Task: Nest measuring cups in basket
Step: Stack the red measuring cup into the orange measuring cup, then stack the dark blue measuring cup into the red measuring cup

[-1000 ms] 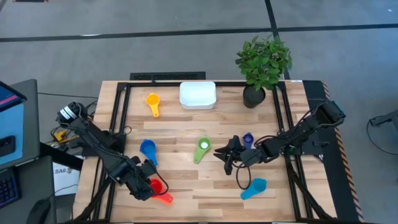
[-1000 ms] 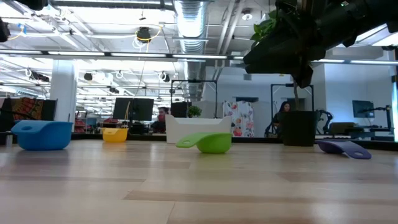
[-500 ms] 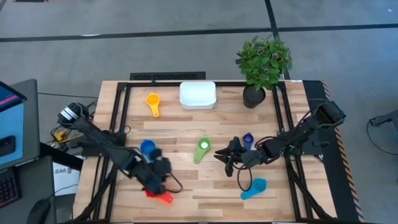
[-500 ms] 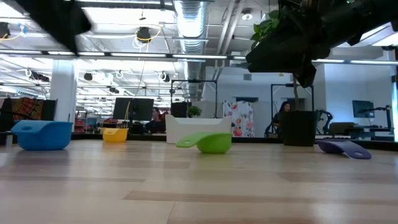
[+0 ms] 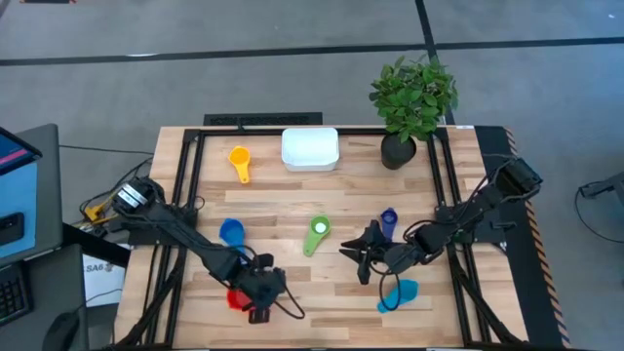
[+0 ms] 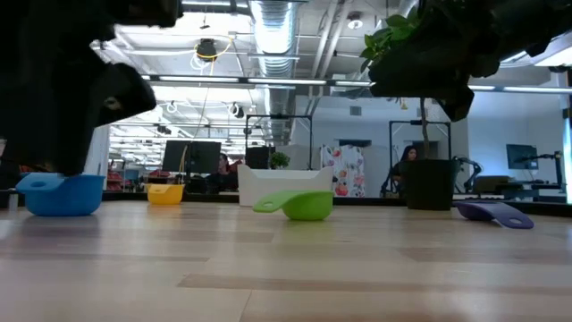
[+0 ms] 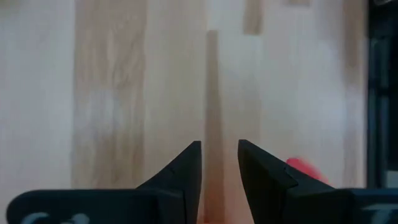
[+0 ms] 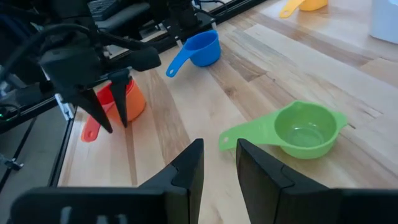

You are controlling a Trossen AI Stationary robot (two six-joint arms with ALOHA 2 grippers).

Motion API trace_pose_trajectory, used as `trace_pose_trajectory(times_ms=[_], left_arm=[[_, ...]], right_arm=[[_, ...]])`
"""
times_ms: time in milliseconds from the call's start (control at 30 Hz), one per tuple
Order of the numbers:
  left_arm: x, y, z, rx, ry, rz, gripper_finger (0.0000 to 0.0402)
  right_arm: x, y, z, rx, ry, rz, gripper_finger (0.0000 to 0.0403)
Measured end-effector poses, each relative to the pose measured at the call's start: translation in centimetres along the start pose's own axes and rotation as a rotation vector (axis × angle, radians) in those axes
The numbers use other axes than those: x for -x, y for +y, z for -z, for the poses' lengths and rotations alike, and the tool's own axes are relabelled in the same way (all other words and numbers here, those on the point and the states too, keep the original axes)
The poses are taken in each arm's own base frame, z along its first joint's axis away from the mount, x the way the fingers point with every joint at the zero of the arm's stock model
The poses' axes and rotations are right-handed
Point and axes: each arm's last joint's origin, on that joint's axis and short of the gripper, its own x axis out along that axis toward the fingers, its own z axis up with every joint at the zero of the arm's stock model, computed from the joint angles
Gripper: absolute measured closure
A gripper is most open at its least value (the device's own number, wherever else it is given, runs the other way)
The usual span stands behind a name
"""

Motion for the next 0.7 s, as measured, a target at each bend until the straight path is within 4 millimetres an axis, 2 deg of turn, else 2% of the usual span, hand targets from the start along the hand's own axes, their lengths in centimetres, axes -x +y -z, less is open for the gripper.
trace_pose_trajectory(times_ms=[100,267,400,567,700], left_arm=[[0.0,0.1,0.1,0.022,0.031,0.013,0.0307],[0.2,-0.8,0.2,-0.001,0.084,0.17,0.0307],[0.2,-1.1,0.3,-0.009,0.108,0.21,0.0307],[0.4,-0.7,0.1,0.001,0.101,0.2,0.0307],[2.0,0.1,-0.7,0.016,0.064,0.096,0.0307]], right_arm=[[-0.1,-0.1,-0.1,-0.002,-0.003,0.007,0.0284],[-0.2,-0.3,-0.2,-0.005,-0.008,0.016,0.0284],[-0.3,-0.3,-0.2,-0.005,-0.009,0.018,0.0284],[-0.3,-0.4,-0.3,-0.007,-0.011,0.022,0.0284],[-0.4,-0.5,-0.4,-0.009,-0.01,0.024,0.0284]])
